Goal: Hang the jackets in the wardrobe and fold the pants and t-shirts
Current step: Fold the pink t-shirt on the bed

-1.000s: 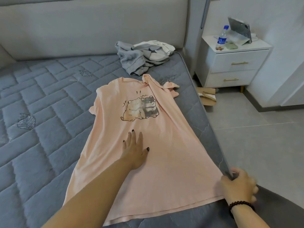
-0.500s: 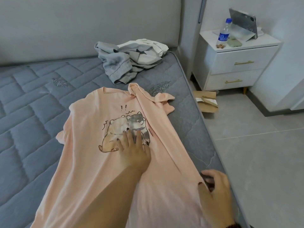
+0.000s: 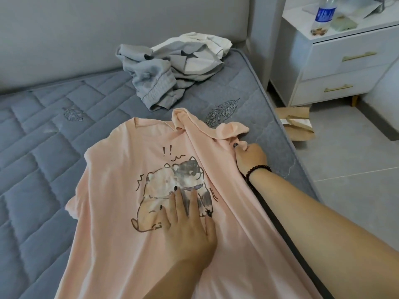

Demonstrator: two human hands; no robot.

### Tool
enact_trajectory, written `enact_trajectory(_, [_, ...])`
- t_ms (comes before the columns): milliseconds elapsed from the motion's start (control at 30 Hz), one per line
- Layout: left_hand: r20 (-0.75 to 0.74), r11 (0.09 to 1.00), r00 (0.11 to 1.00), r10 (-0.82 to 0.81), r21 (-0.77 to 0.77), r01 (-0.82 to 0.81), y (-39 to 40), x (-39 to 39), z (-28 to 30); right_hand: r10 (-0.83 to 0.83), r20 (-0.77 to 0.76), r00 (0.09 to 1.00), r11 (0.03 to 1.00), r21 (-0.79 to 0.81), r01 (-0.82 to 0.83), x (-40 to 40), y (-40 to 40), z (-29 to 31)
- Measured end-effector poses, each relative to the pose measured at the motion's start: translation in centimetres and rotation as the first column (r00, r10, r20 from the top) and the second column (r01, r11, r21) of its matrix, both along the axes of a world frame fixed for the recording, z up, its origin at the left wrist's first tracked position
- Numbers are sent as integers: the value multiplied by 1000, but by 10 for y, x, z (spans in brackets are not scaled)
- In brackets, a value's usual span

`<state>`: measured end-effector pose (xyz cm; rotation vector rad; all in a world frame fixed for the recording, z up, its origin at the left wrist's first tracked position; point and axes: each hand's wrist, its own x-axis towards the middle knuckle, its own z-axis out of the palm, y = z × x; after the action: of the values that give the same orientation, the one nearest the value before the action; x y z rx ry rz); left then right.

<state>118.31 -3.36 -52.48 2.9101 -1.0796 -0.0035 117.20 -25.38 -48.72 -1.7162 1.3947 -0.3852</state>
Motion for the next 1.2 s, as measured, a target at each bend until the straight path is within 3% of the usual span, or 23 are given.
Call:
enact_trajectory(133, [-4, 1000, 1000, -7, -7, 7, 1, 0, 0, -80, -4, 997, 988, -133, 79, -9, -9, -2])
enact_trajectory(267, [19, 999, 1000, -20, -38, 20, 1, 1, 0, -384, 109, 917, 898, -188, 399, -56, -56, 15])
enact_trajectory(400, [32, 997, 999, -17, -71, 19, 1, 1, 2, -235, -25, 972, 941, -256, 221, -81, -61, 12])
enact_trajectory(533, [44, 994, 999, -14, -103, 18, 1, 0, 3, -84, -57, 995, 937, -344, 59, -56, -64, 20])
enact_trajectory(633, [45, 991, 999, -14, -130, 20, 1, 0, 4, -129, -93, 987, 971, -212, 107, -32, -82, 19])
enact_trajectory(767, [35, 989, 999, -14, -148, 19, 1, -1, 3, -364, -28, 931, 929, 63, 365, -28, -112, 14])
enact_trajectory(933, [77, 978, 997, 7, -207, 9, 0, -1, -1, -164, 19, 986, 931, 333, 149, -40, -137, 21])
enact_trajectory(1000, [77, 969, 997, 32, -246, -12, -2, -1, -1, -150, 32, 988, 964, 225, 139, -32, -144, 30])
enact_trajectory(1067, [90, 961, 995, 48, -275, -21, -4, 0, -3, -107, -117, 987, 977, -196, 83, -16, -147, 33])
enact_trajectory(1133, [89, 961, 995, 52, -275, -25, -6, 2, -4, 70, -112, 991, 863, -492, -117, 10, -137, 32])
enact_trajectory(1200, [88, 965, 995, 47, -259, -23, -5, 1, -4, 341, -99, 935, 787, -514, -341, 41, -109, 33])
